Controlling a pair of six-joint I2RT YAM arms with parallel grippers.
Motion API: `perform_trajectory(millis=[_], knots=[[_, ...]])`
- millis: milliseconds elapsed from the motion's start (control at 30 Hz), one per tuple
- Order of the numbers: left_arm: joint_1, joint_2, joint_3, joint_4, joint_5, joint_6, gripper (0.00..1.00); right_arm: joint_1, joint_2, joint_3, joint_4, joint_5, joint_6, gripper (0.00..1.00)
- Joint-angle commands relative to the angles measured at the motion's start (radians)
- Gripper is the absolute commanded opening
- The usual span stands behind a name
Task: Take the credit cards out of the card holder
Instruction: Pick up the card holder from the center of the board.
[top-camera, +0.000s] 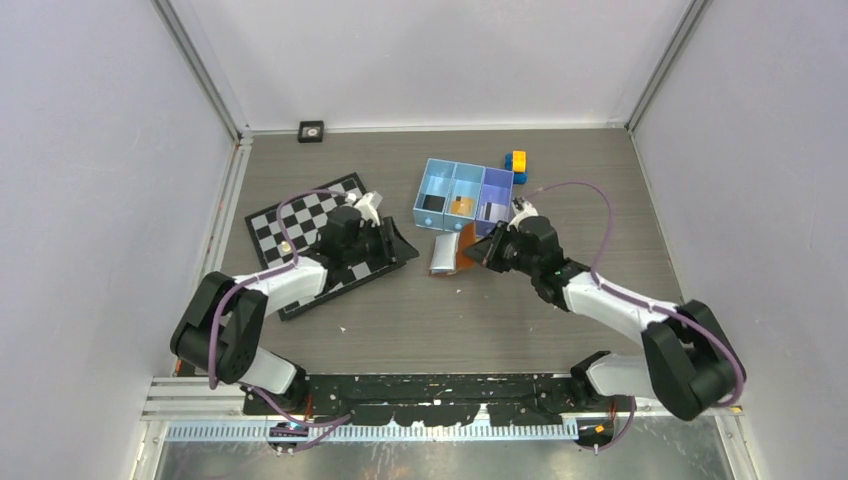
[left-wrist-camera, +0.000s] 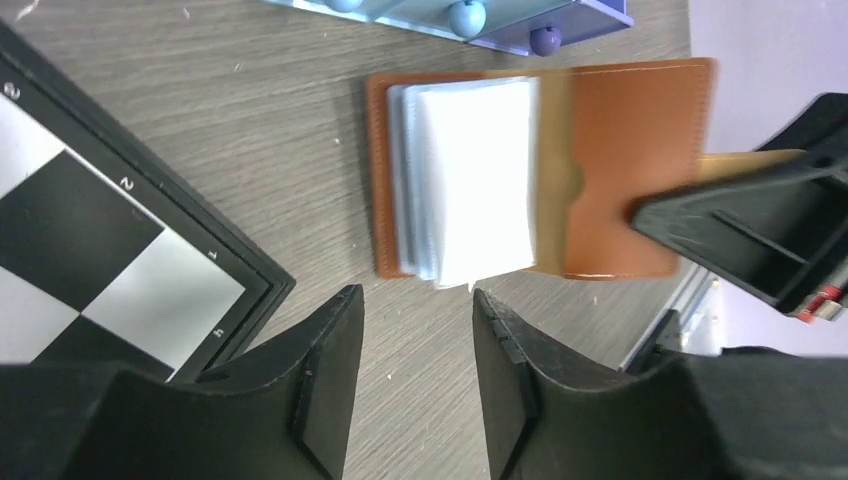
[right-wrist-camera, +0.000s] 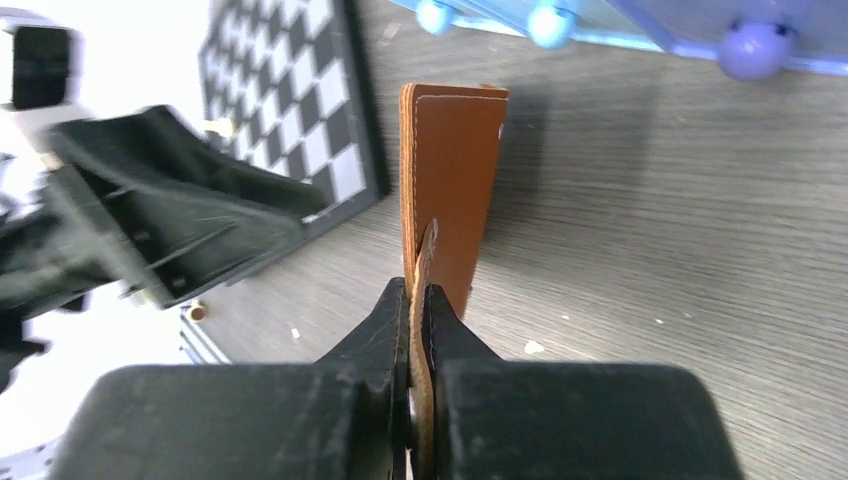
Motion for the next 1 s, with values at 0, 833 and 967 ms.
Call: perform_trajectory(millis=[0, 833, 967], knots=[[0.031, -0.04, -0.047, 0.209, 0.149, -0.117, 0.48, 0.001, -0.15, -0.03, 0.141, -0.061, -0.008, 0.01], [0.103, 0.25, -0.121, 1.109, 0.452, -0.707, 0.6, -0.003, -0.508, -0.117, 0.289, -0.203, 0.094, 0.01], [0.098, 0.293, -0.106, 1.194, 0.471, -0.773, 0.58, -0.002, -0.48, -0.117, 0.315, -0.214, 0.107, 0.01]])
